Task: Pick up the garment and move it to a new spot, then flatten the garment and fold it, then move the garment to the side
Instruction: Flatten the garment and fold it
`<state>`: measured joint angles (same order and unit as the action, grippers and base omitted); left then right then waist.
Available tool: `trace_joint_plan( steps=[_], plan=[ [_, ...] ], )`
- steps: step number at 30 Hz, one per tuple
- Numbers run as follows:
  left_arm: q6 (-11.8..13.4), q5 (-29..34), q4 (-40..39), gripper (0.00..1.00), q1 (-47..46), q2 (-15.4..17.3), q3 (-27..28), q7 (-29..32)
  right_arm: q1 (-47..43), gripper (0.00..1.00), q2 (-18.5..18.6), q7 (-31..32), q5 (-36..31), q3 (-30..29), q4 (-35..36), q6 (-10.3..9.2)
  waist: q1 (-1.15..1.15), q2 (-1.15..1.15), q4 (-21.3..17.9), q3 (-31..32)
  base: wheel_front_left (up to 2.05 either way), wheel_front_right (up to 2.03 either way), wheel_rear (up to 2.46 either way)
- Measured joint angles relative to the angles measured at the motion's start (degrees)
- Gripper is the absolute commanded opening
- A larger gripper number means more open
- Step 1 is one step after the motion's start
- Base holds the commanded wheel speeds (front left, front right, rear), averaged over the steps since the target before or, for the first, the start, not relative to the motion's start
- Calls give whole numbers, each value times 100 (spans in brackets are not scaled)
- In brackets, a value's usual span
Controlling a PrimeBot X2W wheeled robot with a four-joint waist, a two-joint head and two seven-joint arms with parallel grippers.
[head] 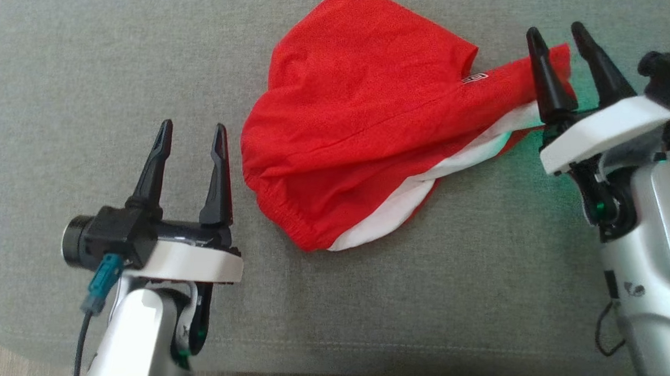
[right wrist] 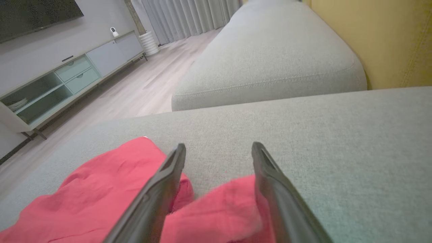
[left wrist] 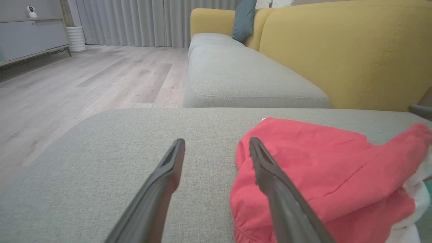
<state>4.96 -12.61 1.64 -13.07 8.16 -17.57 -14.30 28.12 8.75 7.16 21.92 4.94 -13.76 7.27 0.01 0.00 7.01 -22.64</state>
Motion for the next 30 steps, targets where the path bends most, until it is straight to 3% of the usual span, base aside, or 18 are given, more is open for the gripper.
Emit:
trace_joint_plan(
  steps=[4, 9, 13, 20, 30],
  plan=[
    [-30, 2, 88, 100, 13, -9, 100, 0, -138, 100, 292, -898, -361, 103, 218, 0, 0, 0, -78, 159, 0, 0, 0],
    [-42, 60, 157, 100, 135, -10, 175, 0, -686, 100, 311, -1162, -625, -43, 647, 0, -1, 0, -168, 373, 0, 0, 0],
    [-33, 90, 197, 100, 421, 0, 197, 0, -1561, 100, 233, -1116, -799, -260, 1172, 0, -1, 0, -290, 600, 0, 0, 0],
    [14, 87, 242, 100, 726, 48, 282, 0, -2737, 100, -218, -798, -859, -423, 1897, 0, -1, 0, -521, 958, 0, 0, 0],
    [73, 86, 236, 100, 952, 67, 294, 1, -3104, 100, -350, -610, -899, -514, 2249, 0, -1, 0, -683, 1162, 0, 0, 0]
  ],
)
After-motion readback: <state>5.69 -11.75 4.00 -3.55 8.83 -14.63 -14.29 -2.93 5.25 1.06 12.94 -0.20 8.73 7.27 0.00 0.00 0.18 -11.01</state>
